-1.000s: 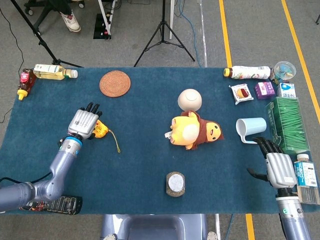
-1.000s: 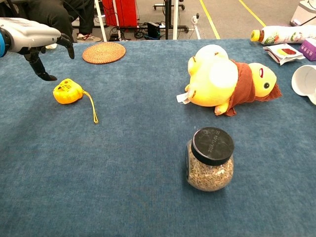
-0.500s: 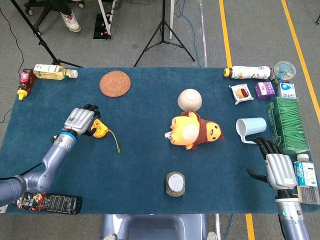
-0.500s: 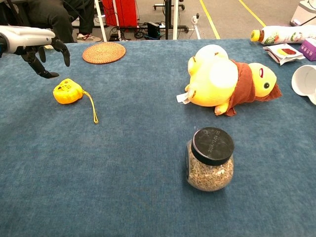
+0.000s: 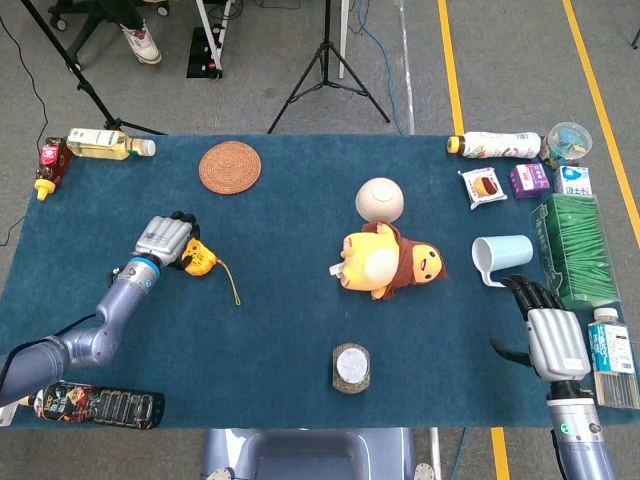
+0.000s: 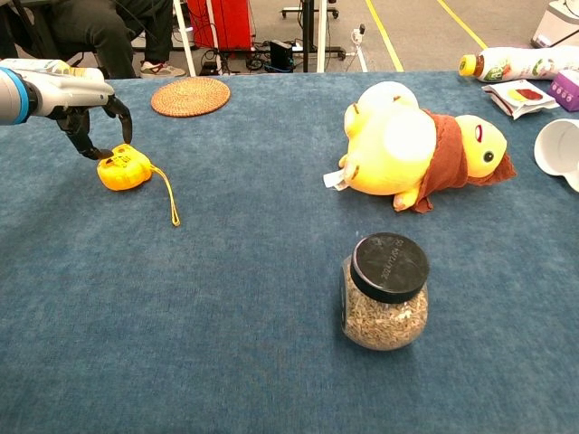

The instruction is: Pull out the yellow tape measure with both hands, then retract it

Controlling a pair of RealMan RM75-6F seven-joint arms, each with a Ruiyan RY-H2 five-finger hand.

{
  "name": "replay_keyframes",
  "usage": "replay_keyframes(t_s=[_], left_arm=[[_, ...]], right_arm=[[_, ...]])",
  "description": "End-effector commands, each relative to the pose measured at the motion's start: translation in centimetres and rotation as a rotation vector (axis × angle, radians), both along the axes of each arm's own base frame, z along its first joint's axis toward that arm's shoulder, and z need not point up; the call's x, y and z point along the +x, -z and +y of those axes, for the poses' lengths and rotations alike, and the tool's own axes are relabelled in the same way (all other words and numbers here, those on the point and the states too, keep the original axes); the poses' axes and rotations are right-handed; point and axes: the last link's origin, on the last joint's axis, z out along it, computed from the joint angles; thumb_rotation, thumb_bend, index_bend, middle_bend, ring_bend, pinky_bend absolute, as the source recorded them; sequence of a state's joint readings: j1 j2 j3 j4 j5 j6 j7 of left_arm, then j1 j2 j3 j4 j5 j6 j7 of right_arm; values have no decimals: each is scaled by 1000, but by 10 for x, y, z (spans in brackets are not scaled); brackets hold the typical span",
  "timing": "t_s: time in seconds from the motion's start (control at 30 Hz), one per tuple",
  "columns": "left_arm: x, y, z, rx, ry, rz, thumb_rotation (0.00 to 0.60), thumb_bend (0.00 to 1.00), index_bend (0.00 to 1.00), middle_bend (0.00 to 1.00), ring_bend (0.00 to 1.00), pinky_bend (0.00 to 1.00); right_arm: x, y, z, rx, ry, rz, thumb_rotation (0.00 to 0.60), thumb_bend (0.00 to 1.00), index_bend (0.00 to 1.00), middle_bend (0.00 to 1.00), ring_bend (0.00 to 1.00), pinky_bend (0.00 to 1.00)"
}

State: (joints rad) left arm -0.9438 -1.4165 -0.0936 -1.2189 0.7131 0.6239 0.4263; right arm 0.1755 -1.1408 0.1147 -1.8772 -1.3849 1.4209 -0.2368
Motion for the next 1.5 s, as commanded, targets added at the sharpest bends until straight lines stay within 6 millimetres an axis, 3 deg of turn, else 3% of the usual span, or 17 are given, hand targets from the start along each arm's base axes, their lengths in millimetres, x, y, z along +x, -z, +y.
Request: replay_keyframes(t_s=[0.03, 0.33, 1.0, 1.27, 1.5], left_arm=[[1, 0, 2, -8, -33, -47, 600, 442, 326, 178, 120, 302], [1, -13, 3, -25, -38, -81, 600, 519, 314, 178, 110, 287], [-1, -5, 7, -90, -69, -40, 600, 531, 306, 177, 93, 275], [-11, -13, -7, -118, -93, -7, 600, 534, 305, 178, 92, 276], [-20, -26, -34, -153, -102, 26, 600, 534, 306, 177, 78, 276]], right_arm=[[1, 0, 0, -1, 2, 1, 600, 202, 168, 174, 189, 225], [3, 0, 1, 0, 1, 0, 600, 200, 159, 174, 191, 225], [3, -1, 3, -3, 10, -7, 600, 200, 149, 174, 191, 225], [5, 0, 4, -3, 1, -12, 600, 201, 146, 174, 191, 225], [6, 1, 4, 3, -11, -15, 600, 201, 145, 174, 192, 225]])
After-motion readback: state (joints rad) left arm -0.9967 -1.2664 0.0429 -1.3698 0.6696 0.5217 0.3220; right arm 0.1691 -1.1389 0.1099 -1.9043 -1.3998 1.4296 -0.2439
